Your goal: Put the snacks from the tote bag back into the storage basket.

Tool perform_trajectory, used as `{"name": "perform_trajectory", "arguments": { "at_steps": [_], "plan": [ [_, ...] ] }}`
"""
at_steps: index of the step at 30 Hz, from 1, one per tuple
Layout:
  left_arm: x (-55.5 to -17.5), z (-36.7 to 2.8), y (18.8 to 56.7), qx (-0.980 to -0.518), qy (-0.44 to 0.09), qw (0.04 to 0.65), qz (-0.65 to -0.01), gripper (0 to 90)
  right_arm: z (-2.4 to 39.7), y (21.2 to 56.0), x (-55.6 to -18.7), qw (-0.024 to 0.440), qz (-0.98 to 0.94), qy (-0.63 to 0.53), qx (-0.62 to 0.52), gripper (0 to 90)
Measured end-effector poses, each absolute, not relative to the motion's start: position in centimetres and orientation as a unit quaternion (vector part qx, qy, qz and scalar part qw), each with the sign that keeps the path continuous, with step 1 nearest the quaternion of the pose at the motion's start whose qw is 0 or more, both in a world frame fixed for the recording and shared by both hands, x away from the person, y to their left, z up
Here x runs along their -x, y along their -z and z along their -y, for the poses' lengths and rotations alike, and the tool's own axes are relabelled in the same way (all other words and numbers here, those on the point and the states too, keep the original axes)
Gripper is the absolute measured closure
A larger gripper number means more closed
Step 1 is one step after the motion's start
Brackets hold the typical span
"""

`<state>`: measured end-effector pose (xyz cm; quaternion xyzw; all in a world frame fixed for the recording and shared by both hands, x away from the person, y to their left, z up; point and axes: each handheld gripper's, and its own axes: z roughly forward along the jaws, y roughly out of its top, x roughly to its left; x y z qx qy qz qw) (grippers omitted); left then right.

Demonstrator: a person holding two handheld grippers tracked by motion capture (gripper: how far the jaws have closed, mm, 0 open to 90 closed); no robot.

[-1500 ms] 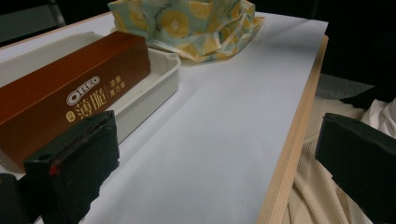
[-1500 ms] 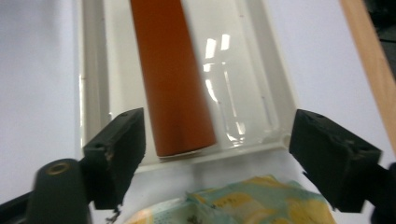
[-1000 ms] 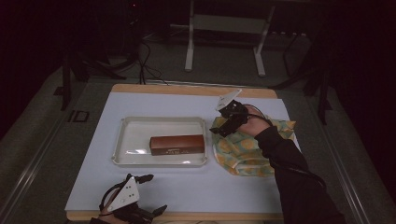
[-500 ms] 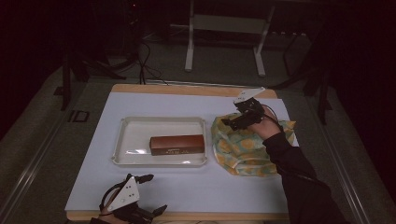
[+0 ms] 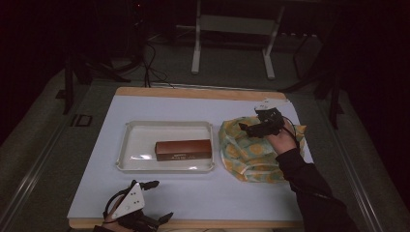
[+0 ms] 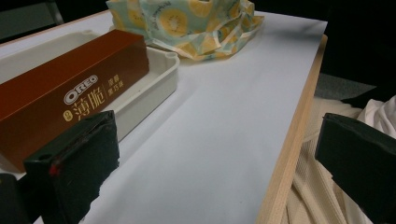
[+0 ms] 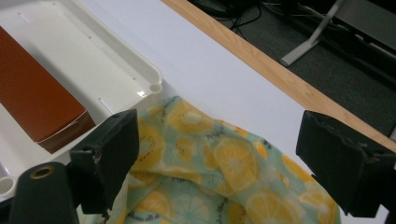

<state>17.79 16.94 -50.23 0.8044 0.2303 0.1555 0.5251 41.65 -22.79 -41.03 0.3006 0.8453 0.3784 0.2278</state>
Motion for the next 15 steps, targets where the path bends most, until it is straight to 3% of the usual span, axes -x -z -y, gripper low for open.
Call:
{"name": "perform_trajectory", "arguments": {
  "at_steps": [15],
  "plan": [
    [-17.8,-16.9,50.2,-0.805,-0.156,0.524,-0.230,0.0,25.8,42.4,-39.2,0.273,-0.796,-0.398,-0.364,13.2]
  ]
}}
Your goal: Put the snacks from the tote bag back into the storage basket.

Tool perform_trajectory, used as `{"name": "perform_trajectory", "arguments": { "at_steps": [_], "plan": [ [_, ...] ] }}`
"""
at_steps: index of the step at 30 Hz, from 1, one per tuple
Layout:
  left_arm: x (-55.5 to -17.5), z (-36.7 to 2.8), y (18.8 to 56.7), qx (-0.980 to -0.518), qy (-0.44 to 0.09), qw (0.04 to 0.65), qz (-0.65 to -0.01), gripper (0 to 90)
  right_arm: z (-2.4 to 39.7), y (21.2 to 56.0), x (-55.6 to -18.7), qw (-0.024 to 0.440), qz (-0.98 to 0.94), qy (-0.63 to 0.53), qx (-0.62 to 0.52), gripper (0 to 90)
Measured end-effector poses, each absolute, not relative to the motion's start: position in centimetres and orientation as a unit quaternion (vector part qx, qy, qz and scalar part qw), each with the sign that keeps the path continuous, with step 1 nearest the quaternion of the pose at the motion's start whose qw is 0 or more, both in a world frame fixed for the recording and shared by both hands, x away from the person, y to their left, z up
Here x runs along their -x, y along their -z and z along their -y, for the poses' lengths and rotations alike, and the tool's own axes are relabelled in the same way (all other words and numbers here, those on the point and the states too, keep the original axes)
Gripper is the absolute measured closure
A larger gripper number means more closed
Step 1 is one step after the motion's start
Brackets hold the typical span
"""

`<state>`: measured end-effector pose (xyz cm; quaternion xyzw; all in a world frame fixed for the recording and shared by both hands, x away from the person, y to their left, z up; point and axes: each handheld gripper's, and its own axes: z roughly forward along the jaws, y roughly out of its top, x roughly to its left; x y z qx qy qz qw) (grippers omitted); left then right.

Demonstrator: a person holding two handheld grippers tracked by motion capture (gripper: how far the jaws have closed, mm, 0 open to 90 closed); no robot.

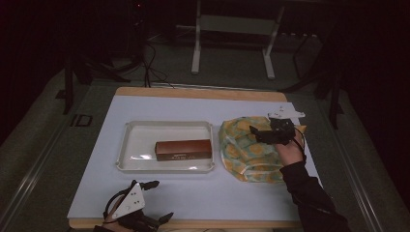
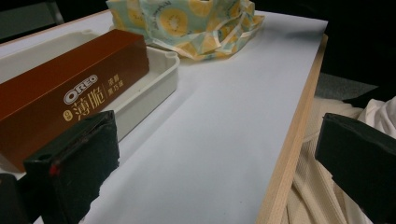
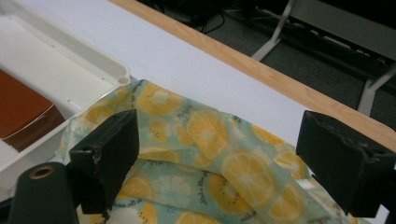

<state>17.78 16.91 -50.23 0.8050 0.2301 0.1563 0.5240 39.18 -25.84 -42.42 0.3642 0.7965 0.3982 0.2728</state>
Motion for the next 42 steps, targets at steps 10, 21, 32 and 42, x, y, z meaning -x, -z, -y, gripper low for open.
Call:
{"name": "perform_trajectory", "arguments": {
  "at_steps": [10,21,32,42],
  "plan": [
    [-17.8,-16.9,50.2,-0.804,-0.157,0.525,-0.231,0.0,27.3,42.7,-37.4,0.293,-0.778,-0.408,-0.377,13.2],
    [-17.8,-16.9,50.2,-0.805,-0.157,0.525,-0.229,0.0,29.1,44.4,-34.9,0.314,-0.754,-0.423,-0.392,13.3],
    [-17.7,-16.8,50.2,-0.805,-0.157,0.524,-0.228,0.0,30.8,45.7,-32.8,0.319,-0.745,-0.429,-0.399,13.3],
    [-17.7,-16.8,50.2,-0.806,-0.157,0.523,-0.228,0.0,32.3,47.2,-30.7,0.319,-0.740,-0.439,-0.397,13.3]
  ]
}}
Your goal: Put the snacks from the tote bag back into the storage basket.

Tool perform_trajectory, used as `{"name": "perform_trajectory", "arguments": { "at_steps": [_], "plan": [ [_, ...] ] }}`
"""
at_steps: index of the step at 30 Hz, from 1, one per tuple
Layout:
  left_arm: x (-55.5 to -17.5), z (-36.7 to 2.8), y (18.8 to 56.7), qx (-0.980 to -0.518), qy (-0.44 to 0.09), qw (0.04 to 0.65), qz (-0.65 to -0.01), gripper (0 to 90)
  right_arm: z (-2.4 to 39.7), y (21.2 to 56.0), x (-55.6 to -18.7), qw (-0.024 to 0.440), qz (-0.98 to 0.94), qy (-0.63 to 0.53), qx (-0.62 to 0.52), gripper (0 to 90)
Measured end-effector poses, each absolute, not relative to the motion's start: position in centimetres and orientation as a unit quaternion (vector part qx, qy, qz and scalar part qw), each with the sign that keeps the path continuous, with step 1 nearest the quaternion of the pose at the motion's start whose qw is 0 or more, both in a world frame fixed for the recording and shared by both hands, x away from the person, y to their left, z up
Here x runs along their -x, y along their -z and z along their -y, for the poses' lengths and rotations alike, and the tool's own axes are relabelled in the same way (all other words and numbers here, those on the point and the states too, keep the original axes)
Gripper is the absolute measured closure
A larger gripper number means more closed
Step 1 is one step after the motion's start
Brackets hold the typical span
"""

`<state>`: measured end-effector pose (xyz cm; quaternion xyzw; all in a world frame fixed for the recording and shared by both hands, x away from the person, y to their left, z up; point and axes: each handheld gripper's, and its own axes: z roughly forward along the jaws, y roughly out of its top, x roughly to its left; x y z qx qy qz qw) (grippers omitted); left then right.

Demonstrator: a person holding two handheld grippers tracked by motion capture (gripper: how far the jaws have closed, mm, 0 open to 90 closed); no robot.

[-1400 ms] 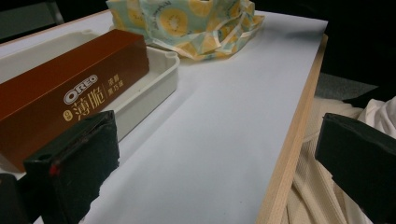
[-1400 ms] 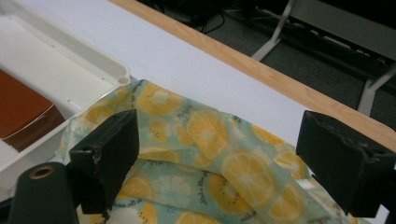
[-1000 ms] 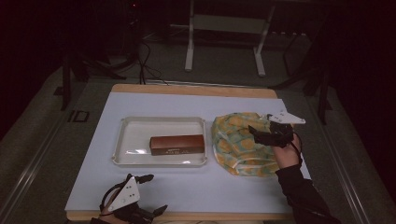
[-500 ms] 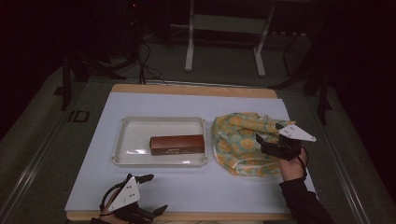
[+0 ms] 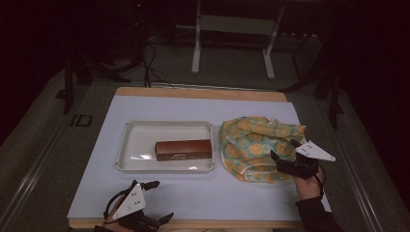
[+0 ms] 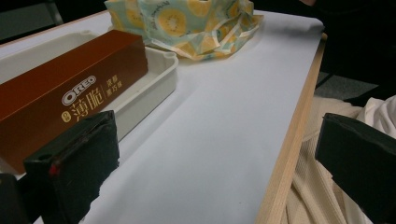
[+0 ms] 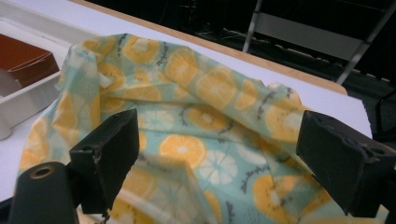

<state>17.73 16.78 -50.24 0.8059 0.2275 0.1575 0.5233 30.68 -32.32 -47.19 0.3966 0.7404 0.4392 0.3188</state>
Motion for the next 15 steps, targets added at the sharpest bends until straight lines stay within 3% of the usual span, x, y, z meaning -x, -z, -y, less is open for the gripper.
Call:
{"name": "perform_trajectory", "arguments": {
  "at_steps": [15],
  "plan": [
    [-17.7,-16.8,50.2,-0.807,-0.158,0.523,-0.224,0.0,33.5,48.6,-28.0,0.341,-0.734,-0.430,-0.400,13.4]
  ]
}}
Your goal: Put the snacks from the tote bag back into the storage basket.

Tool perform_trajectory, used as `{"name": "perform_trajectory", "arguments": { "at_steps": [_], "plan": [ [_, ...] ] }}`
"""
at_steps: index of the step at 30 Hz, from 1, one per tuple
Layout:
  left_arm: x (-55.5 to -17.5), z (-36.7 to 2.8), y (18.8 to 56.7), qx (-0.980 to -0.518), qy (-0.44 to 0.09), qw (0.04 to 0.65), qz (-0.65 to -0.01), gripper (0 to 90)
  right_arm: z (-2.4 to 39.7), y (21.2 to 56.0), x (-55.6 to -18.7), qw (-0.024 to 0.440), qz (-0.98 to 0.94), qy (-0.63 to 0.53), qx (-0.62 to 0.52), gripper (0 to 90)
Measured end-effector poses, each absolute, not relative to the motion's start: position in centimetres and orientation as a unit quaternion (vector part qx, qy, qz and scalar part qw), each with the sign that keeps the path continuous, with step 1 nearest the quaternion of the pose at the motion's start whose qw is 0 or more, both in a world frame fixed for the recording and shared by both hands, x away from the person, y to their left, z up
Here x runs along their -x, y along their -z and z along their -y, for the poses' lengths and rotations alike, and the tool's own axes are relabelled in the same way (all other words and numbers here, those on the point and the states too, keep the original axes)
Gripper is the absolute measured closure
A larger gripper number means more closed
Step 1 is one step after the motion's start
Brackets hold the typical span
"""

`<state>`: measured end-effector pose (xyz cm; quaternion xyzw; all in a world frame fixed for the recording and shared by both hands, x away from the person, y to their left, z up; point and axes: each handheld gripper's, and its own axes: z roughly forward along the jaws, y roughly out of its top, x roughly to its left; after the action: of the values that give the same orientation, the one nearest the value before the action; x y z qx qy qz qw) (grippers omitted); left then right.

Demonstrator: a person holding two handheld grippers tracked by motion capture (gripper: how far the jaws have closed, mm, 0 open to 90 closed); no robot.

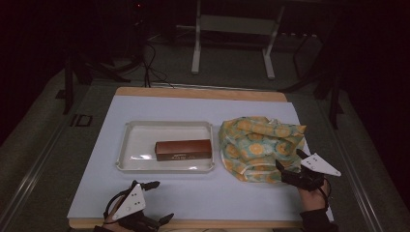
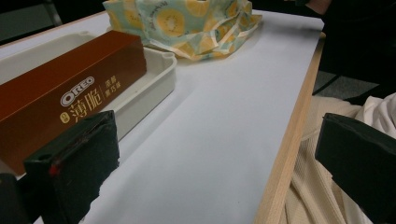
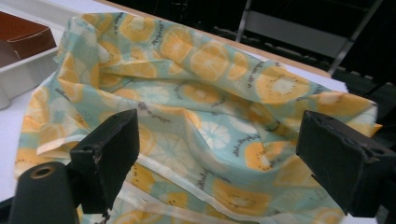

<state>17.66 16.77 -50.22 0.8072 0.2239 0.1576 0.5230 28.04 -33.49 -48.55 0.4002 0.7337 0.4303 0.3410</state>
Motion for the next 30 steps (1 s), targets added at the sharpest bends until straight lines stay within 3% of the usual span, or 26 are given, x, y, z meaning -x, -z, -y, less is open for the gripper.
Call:
{"name": "perform_trajectory", "arguments": {
  "at_steps": [30],
  "plan": [
    [-17.7,-16.8,50.2,-0.807,-0.157,0.523,-0.225,0.0,35.4,49.7,-26.6,0.356,-0.716,-0.414,-0.435,13.4]
  ]
}}
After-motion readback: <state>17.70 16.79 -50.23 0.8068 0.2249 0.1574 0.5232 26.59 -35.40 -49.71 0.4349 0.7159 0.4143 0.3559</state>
